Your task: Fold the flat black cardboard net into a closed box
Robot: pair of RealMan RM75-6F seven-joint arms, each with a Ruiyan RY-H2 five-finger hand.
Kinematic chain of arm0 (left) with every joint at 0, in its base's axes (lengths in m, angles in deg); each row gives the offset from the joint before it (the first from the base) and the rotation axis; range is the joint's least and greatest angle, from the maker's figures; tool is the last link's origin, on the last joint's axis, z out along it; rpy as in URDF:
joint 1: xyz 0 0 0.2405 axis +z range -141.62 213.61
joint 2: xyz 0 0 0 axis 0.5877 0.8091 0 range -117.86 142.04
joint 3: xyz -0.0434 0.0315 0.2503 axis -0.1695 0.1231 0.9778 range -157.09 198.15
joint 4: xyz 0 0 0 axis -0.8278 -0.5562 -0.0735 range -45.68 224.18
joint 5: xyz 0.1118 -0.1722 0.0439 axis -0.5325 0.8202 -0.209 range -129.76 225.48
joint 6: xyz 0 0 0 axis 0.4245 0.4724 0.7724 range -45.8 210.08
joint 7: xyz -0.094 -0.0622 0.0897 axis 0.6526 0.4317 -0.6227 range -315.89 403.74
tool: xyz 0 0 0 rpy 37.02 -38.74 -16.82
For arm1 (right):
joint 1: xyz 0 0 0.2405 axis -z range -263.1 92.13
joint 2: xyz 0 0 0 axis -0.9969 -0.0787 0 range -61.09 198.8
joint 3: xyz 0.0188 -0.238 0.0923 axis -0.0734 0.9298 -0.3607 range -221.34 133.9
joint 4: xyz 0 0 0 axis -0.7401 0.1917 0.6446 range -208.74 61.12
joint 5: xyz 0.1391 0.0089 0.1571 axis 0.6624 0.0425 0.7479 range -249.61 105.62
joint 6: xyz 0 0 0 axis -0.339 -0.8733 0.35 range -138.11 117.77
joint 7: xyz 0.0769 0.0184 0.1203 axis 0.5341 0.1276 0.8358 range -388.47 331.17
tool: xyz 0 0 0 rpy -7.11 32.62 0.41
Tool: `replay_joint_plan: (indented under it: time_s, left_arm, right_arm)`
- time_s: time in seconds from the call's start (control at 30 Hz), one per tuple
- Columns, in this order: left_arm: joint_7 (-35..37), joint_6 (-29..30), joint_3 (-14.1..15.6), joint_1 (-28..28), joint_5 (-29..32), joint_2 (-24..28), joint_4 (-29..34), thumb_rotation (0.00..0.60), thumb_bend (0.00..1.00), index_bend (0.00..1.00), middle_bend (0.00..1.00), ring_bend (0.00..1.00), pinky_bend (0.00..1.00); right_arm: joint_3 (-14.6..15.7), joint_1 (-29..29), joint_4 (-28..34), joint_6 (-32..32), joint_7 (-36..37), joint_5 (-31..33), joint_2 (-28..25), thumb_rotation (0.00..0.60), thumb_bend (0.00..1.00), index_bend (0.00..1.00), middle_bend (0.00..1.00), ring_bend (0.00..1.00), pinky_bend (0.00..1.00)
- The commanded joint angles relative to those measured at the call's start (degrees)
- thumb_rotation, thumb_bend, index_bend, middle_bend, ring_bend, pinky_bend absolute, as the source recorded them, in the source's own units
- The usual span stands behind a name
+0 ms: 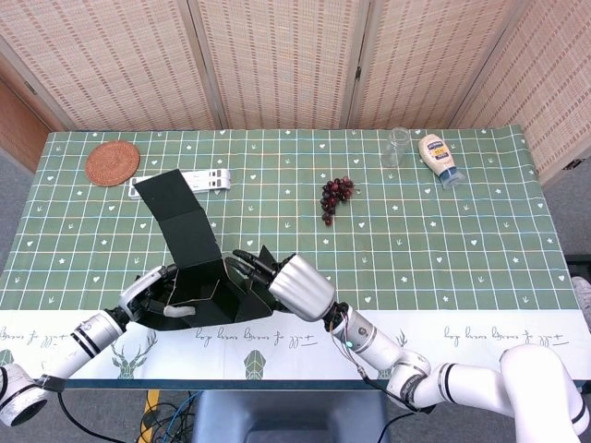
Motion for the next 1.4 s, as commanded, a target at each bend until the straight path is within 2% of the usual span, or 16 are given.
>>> replay_joint_plan:
  time_s: [0.03, 0.37, 0.67, 1.1, 1.4]
  left_arm:
    - [-3.2, -1.0, 0.4, -0.3, -0.2, -0.6, -0.4, 0.600, 0.09, 0.26, 0.29, 0.72, 0.92]
    - [-5.2, -2.5, 1.0, -1.3, -0.6, -2.6, -1.3, 0.600, 0.09, 0.26, 0.29, 0.72, 0.92]
    - [-6.9, -3.9, 0.8, -2.3, -0.2, -6.0, -4.7, 0.600, 0.09, 0.26, 0.29, 0.72, 0.92]
    - [-18.2, -5.0, 1.2, -2.0, 0.2, -10.7, -9.0, 0.600, 0.09, 0.20, 0.25, 0.71, 0.91]
    - [-20.7, -6.1, 1.1, -2.4, 0.9, -12.7, -10.0, 0.600, 0.09, 0.16, 0.22, 0.70, 0.91]
  right_arm:
    - [0.3, -0.1, 0.6, 1.0, -0.6, 0.1, -1.0, 0.600, 0.04, 0.00, 0.17, 0.83, 1.00]
    - [1.6, 0.0, 0.3, 2.9, -1.5, 0.0, -1.6, 0.600, 0.04, 0.00, 0.19, 0.83, 1.00]
    - [4.8, 0.0, -4.8, 3.4, -1.3, -2.5, 1.3, 0.600, 0.04, 0.00, 0.19, 0.83, 1.00]
    - [6.7, 0.0, -10.2, 3.7, -0.6, -4.0, 3.6, 0.600, 0.04, 0.00, 0.19, 0.83, 1.00]
    - [7.4, -0.7, -13.4, 4.4, -0.8, -4.9, 5.7, 0.600, 0.04, 0.00, 0.19, 0.83, 1.00]
